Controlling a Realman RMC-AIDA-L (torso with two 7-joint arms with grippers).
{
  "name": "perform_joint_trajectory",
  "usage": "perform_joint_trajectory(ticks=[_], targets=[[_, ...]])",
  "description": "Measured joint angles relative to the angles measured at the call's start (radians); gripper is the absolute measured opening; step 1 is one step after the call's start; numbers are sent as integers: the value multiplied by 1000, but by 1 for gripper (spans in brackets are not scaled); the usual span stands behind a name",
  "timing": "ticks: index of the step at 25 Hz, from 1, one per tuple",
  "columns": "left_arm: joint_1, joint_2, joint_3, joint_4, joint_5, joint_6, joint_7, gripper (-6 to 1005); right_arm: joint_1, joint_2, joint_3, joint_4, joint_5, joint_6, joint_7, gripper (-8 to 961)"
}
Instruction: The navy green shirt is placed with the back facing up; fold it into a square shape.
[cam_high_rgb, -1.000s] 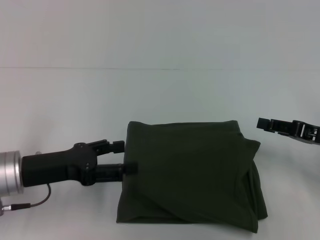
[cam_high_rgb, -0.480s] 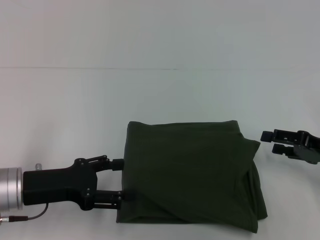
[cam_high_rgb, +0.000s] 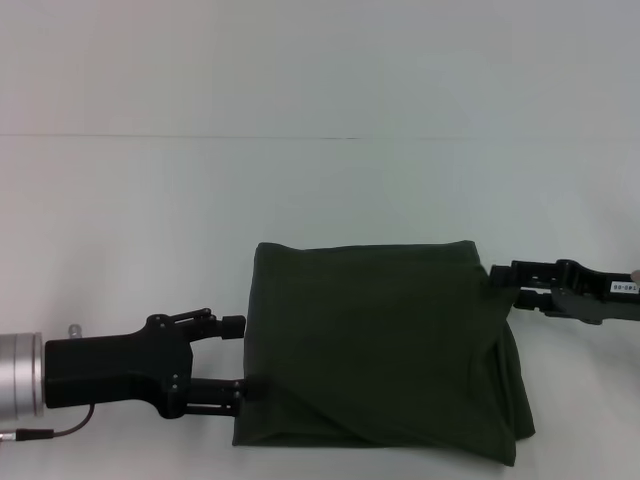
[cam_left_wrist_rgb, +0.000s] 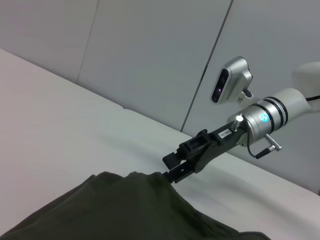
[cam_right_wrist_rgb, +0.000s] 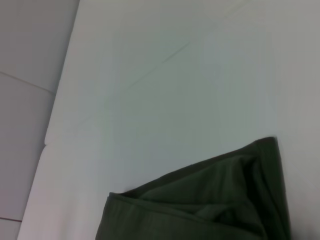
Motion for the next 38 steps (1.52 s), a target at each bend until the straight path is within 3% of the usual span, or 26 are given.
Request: perform_joint_trajectory(ticks=[4, 9, 20, 28, 38], targets=[[1, 0, 0, 0, 0, 0, 0, 934, 6, 3, -9, -6, 0, 6, 0, 750], [1, -1, 0, -1, 0, 0, 1, 933, 10, 0, -11, -14, 0, 6, -11, 628], [-1, -6, 0, -2, 0, 0, 1, 935, 14, -3, -20, -14, 1, 15, -11, 178], [-3, -9, 0, -2, 0, 1, 2, 935, 24, -4, -9, -21, 8, 26, -21, 1], [-3, -10, 0, -3, 0, 1, 2, 934, 68, -2, -5, -39, 8, 42, -32, 1]])
